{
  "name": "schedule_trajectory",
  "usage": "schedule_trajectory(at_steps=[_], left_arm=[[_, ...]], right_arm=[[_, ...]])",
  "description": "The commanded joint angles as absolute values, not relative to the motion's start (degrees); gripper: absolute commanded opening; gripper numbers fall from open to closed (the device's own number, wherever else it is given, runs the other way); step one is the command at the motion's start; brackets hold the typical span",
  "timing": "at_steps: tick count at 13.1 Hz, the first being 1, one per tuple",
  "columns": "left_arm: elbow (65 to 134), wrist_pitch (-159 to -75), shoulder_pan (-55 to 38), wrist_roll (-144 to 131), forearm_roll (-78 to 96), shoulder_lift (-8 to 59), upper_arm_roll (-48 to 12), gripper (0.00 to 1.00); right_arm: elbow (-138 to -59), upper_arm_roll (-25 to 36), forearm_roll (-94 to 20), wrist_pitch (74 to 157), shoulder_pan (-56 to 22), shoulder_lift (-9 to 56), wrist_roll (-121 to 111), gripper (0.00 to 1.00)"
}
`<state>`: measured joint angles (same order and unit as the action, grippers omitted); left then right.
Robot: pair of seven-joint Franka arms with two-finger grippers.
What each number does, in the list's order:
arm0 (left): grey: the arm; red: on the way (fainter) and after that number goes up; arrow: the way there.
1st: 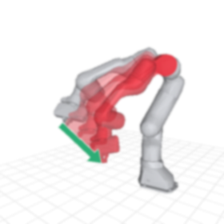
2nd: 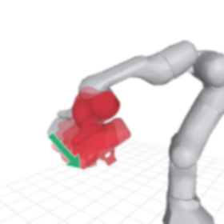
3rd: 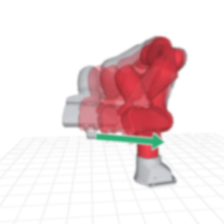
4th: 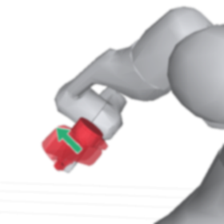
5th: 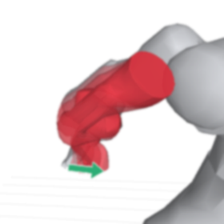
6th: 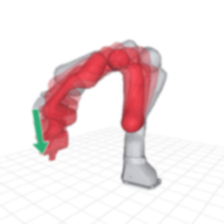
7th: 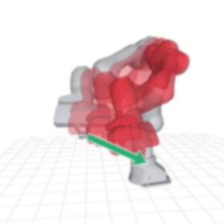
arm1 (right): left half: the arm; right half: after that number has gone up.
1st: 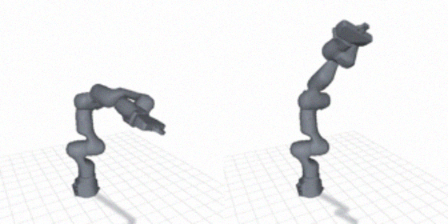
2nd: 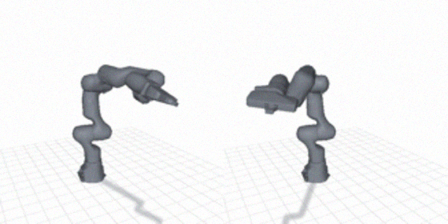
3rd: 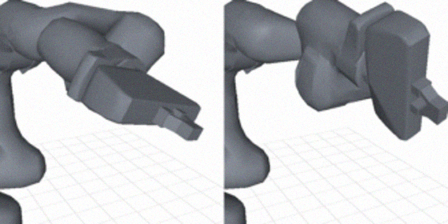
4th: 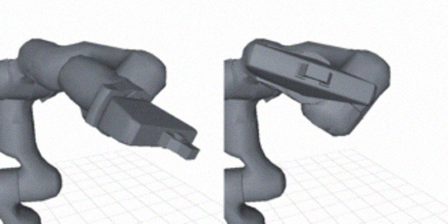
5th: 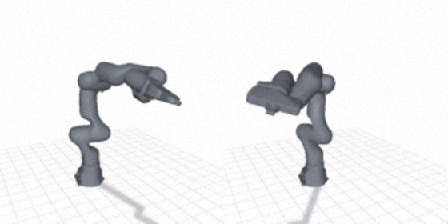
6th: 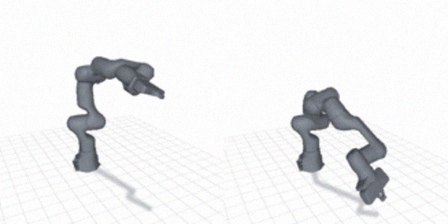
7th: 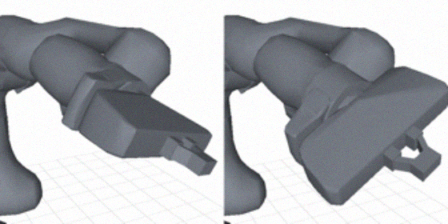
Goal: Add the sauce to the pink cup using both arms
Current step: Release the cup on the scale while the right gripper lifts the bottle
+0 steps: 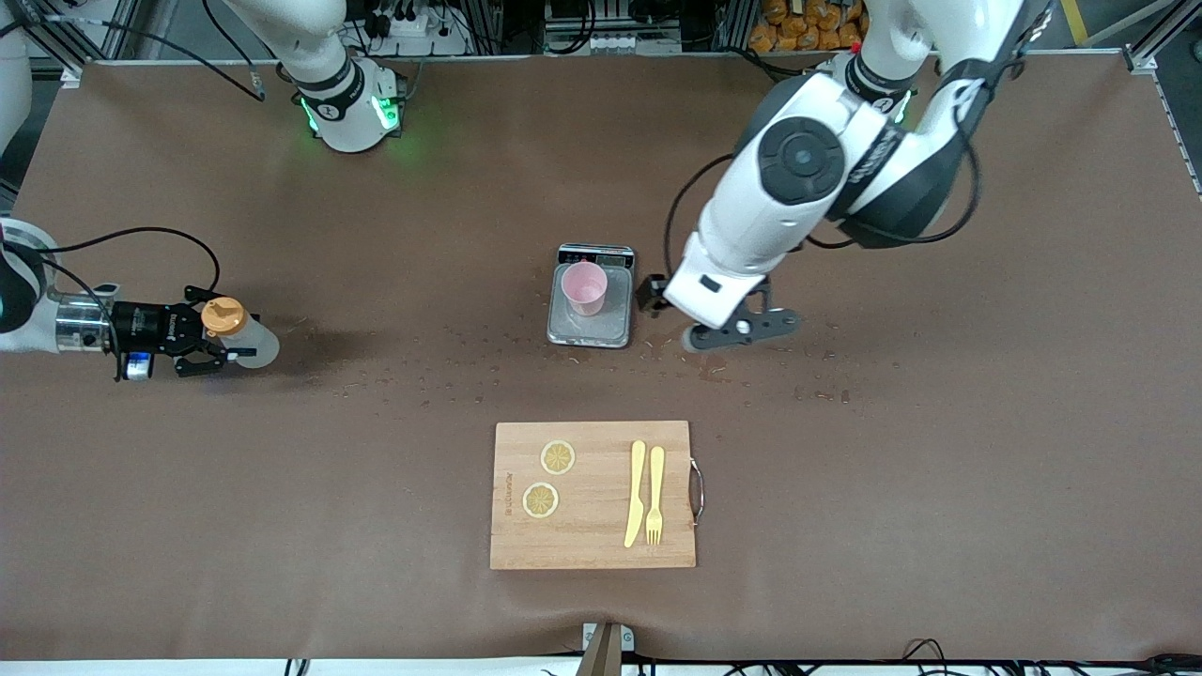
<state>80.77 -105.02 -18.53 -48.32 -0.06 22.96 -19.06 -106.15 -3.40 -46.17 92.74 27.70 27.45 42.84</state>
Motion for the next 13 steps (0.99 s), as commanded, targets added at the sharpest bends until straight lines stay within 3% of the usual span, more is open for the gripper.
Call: schedule_trajectory(at_steps=[1,9,11,13], left_arm=[[82.0,-103.45,-16.97,-46.24,-3.25,19.78,-19.25,1.0],[83.22,-93.0,-6.16,-27.89,-2.99,12.14,-19.07,1.0],[86.2,-91.58,-6.24,-21.92,-2.55,8.37,-15.05,1.0],[89.98,-91.41,-6.68,-13.92,-2.37,4.32,-9.96,1.0]], right_arm=[[-106.44,-3.08,-44.39,93.16,26.19,24.7,46.84,0.56],[-106.08,-3.08,-38.86,99.04,15.4,17.68,65.54,0.58],[-106.17,-3.08,-37.45,99.75,12.93,16.18,69.07,0.4],[-106.26,-2.99,-37.27,100.11,11.87,15.91,69.87,0.39]])
